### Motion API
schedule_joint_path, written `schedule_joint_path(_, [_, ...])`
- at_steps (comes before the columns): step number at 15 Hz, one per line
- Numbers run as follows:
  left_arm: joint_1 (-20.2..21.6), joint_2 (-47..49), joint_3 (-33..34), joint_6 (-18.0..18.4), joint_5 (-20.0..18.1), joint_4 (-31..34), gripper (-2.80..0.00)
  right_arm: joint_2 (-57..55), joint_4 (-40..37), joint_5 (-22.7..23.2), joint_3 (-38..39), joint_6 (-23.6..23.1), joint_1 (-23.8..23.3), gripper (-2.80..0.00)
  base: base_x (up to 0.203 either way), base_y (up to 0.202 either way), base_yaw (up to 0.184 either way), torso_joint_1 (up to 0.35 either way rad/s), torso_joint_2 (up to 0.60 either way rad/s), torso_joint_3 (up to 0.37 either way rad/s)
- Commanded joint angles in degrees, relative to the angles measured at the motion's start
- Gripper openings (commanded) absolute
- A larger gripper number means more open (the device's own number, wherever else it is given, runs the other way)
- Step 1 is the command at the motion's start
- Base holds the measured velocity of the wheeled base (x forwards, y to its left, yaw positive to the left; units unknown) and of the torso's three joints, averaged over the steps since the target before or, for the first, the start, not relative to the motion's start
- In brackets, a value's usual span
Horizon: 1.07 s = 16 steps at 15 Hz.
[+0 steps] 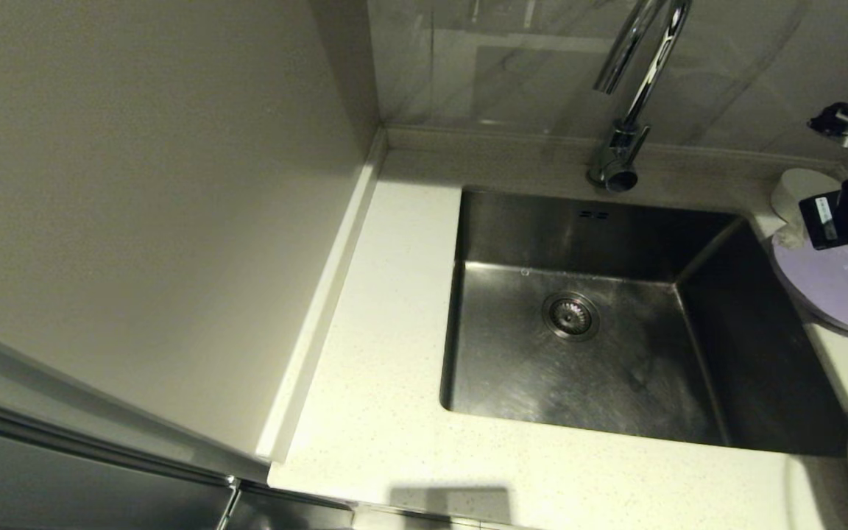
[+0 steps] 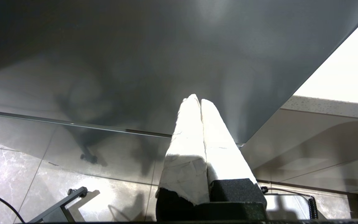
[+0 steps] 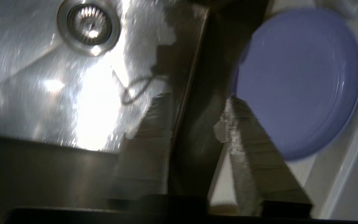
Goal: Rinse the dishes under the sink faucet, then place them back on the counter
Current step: Put a plate back to the table from the sink
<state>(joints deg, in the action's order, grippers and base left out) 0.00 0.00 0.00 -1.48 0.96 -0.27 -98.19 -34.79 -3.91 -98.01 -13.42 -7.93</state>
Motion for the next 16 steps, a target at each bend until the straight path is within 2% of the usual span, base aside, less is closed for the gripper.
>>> schedule_joint_path(1, [-0.1,-0.2,0.0,0.0,0.0,0.0,-2.8,-6.6,5.6,-0.3,-2.5,-0.6,-1.3,0.0,0.0,0.0,0.0,0.0,0.0,0.0])
schedule_joint_path(2, [0.0,-0.2,0.0,0.0,0.0,0.0,-2.8,-7.9,9.3,-0.7,-2.4,-3.1,-2.7,0.0,0.0,0.0,0.0,0.0,0.0,0.0])
schedule_joint_path(4, [0.0,-0.2,0.0,0.0,0.0,0.0,-2.8,-9.4,10.4,-1.2,0.2,-7.0,-5.1,0.0,0.0,0.0,0.0,0.0,0.0,0.0])
schedule_joint_path(8, [0.0,-0.2,0.0,0.0,0.0,0.0,-2.8,-10.8,13.2,-1.4,3.6,-7.6,-7.5,0.0,0.0,0.0,0.0,0.0,0.0,0.0])
schedule_joint_path(15, [0.0,-0.2,0.0,0.1,0.0,0.0,-2.8,-9.9,14.0,-1.4,9.3,-8.4,-7.8,0.0,0.0,0.0,0.0,0.0,0.0,0.0])
schedule_joint_path(16, [0.0,-0.2,0.0,0.0,0.0,0.0,-2.8,-9.8,14.0,-1.3,9.9,-8.5,-7.8,-0.86,0.0,0.0,0.0,0.0,0.0,0.0])
